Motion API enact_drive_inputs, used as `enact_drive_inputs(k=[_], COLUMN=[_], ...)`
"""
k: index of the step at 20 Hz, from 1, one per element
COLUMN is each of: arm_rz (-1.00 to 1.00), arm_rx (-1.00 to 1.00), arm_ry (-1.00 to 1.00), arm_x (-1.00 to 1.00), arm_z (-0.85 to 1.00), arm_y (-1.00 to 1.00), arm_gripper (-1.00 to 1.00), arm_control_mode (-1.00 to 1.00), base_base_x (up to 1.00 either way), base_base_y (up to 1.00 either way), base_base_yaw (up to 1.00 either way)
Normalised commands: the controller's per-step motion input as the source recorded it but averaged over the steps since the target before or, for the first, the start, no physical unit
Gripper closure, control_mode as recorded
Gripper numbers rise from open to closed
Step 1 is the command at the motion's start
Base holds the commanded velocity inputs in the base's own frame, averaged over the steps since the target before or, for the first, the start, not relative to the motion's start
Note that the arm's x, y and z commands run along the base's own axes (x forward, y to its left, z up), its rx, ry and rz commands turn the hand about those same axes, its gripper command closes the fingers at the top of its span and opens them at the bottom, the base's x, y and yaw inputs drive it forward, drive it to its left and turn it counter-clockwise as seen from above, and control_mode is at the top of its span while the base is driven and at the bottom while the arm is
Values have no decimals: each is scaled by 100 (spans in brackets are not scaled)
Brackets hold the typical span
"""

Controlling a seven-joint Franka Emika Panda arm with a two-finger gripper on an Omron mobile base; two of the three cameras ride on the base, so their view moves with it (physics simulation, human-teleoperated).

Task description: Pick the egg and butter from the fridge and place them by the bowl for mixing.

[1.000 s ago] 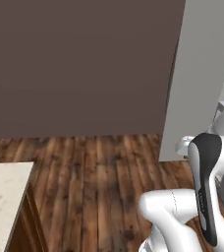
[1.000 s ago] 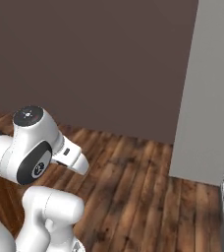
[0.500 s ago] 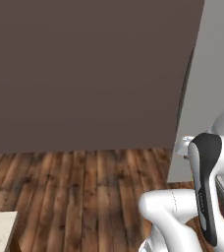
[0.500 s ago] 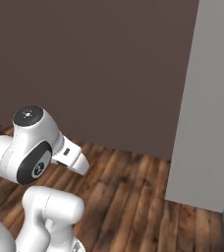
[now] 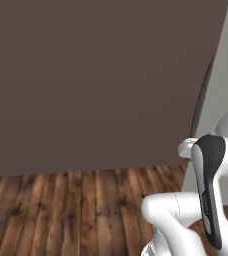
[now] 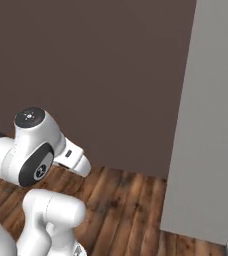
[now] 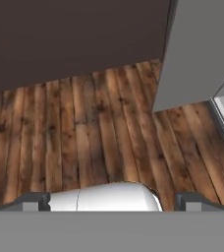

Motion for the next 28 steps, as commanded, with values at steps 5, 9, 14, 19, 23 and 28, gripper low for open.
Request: enact_drive_inputs(k=[5, 9, 14, 19, 23, 28], arm_rz=[0, 0, 0, 0, 0, 0], arm_rx=[0, 0, 0, 0, 0, 0], arm_ry=[0, 0, 0, 0, 0, 0], arm_x=[0, 0, 0, 0, 0, 0], arm_z=[0, 0, 0, 0, 0, 0], arm_y=[0, 0, 0, 0, 0, 0], arm_gripper=[-100, -100, -100, -100, -100, -100], arm_control_mode=[100, 100, 100, 100, 100, 100], base_base_x=[53, 40, 37, 37, 39, 37], base_base_y=[29, 31, 29, 29, 26, 13], base_base_yaw=[-54, -67, -71, -71, -67, -52])
